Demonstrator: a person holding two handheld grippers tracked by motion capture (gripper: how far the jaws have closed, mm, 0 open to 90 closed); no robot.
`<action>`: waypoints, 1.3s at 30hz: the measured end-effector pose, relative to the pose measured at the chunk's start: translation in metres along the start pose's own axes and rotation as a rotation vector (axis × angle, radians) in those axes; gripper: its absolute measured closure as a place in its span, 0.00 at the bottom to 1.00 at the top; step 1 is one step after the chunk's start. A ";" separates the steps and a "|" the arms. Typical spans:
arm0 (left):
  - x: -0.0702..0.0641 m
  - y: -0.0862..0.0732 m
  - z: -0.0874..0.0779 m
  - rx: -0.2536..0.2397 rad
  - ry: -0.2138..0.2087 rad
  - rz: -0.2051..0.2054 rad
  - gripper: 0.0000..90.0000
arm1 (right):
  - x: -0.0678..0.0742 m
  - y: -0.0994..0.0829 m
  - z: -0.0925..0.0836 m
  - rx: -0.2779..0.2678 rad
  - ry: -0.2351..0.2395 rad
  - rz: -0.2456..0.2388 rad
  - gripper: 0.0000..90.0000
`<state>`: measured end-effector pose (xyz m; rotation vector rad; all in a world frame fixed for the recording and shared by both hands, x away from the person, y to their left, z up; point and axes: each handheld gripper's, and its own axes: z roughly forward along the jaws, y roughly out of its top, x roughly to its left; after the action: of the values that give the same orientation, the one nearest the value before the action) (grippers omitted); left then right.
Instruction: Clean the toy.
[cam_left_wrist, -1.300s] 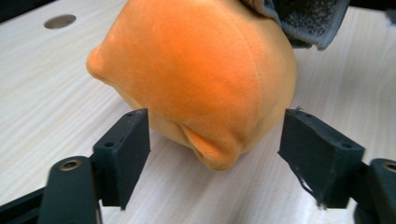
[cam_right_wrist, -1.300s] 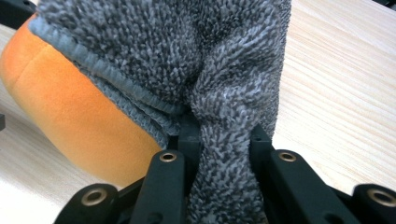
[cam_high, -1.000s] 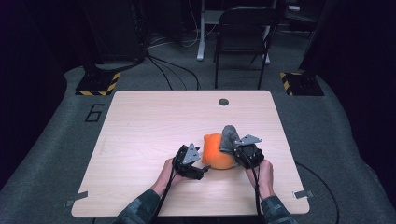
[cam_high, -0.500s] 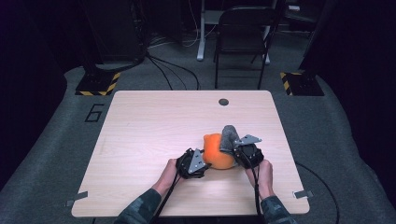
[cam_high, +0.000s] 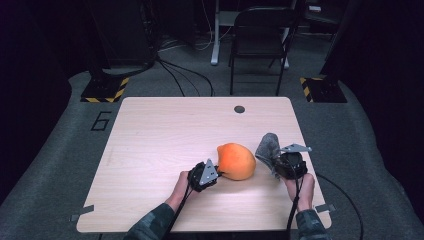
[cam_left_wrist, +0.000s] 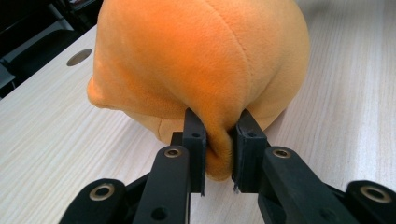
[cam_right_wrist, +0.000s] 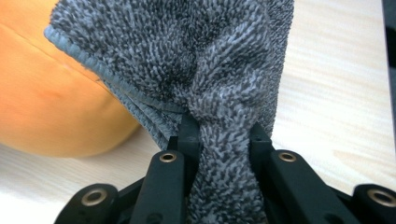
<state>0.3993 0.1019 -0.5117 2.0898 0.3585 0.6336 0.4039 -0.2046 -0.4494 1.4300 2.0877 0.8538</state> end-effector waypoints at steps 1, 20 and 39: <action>0.001 0.000 0.000 -0.006 0.000 -0.015 0.88 | 0.000 0.000 0.003 0.010 0.000 0.002 0.83; 0.006 0.000 -0.002 -0.055 -0.010 -0.122 0.89 | -0.009 -0.003 0.000 -0.011 -0.013 0.037 0.83; 0.015 0.029 -0.032 -0.158 -0.073 -0.502 0.90 | -0.002 0.008 -0.020 -0.070 -0.026 -0.003 0.83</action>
<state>0.3943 0.1147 -0.4682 1.7702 0.7351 0.2743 0.3966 -0.2086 -0.4298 1.3934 2.0208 0.8934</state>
